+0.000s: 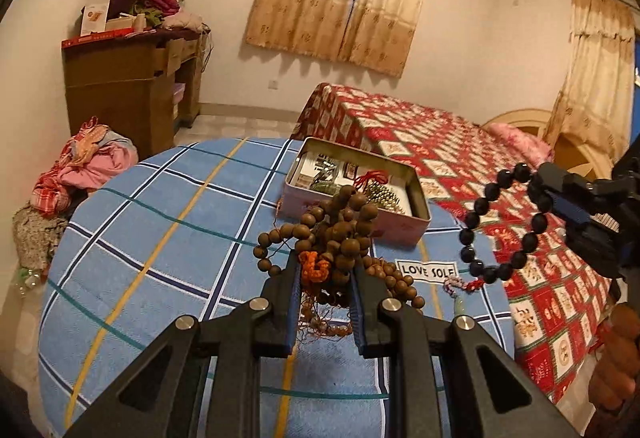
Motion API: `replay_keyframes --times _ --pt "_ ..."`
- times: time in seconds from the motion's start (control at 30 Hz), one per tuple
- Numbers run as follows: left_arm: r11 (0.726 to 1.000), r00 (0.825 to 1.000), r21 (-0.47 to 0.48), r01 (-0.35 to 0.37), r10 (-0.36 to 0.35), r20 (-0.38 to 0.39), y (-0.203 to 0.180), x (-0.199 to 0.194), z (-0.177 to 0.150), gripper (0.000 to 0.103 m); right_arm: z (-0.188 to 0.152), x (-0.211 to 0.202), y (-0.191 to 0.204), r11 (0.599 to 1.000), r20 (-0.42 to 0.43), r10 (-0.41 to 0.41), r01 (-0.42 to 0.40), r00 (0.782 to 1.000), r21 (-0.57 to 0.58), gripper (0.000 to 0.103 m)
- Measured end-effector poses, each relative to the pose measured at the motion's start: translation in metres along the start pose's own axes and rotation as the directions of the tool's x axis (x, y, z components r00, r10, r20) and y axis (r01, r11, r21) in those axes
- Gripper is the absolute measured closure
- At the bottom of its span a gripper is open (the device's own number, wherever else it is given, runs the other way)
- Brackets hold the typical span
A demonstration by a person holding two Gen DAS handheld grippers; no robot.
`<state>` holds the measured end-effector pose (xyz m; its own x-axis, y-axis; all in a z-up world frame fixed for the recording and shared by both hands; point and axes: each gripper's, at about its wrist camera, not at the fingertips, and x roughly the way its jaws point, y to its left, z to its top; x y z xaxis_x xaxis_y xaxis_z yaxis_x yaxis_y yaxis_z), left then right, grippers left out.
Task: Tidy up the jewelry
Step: 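Carry the mala and dark bracelet up and over the pink tin with both grippers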
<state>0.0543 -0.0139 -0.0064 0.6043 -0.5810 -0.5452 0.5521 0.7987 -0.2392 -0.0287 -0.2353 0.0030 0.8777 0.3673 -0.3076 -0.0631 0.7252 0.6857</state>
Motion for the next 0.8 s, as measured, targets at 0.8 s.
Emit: replay_keyframes --times 0.8 --pt "0.993 0.996 0.105 -0.053 0.046 0.070 -0.048 -0.005 0.049 0.082 0.052 0.005 0.024 0.989 0.091 -0.067 0.078 0.994 -0.126 0.086"
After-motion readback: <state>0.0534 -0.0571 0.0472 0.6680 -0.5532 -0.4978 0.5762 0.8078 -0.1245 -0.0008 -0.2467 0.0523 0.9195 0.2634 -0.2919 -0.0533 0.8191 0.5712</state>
